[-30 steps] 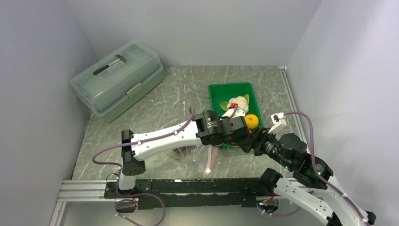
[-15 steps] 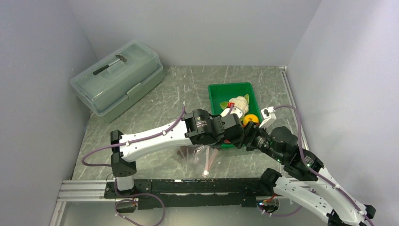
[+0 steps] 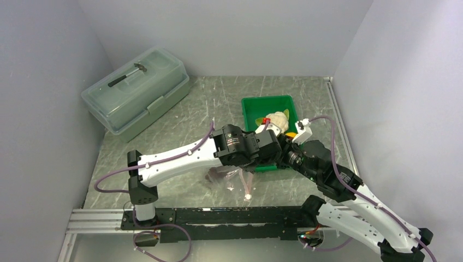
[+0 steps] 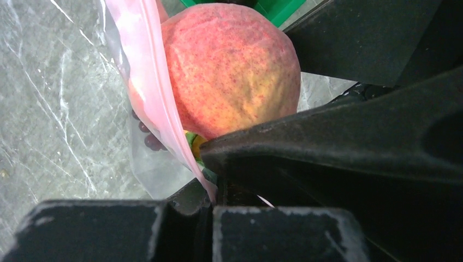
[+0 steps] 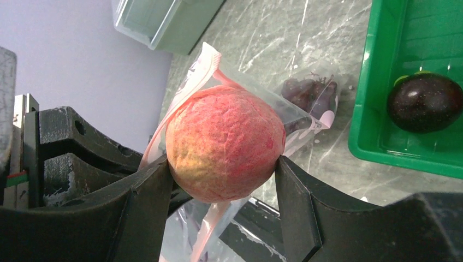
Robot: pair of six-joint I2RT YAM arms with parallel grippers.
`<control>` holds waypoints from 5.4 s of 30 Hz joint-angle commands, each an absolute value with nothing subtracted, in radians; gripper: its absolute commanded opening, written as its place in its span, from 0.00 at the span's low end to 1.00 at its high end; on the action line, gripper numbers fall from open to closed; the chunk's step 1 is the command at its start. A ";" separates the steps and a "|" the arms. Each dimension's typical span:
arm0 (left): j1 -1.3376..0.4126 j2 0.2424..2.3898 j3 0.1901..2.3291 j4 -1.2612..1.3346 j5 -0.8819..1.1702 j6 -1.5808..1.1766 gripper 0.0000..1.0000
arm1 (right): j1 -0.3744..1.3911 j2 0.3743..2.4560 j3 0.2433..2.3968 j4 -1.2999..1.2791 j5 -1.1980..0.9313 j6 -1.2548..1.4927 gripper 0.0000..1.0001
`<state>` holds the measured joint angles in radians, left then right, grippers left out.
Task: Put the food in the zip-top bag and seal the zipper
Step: Place the fake fruit in the zipper food storage bag, then adjust the zipper food storage bag at the center of the board.
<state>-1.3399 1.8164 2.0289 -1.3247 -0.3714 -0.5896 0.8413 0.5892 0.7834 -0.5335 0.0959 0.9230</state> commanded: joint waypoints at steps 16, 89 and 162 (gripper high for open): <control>-1.356 1.716 2.100 -1.259 -0.412 -0.562 0.08 | 0.865 0.815 0.815 -0.402 0.159 0.928 0.09; -1.324 1.695 2.126 -1.486 -0.656 -0.644 0.09 | 1.194 0.898 0.818 -0.041 0.240 0.771 0.70; -1.132 1.452 1.876 -1.273 -0.502 -0.585 0.07 | 1.197 1.017 0.977 -0.279 0.473 1.060 0.36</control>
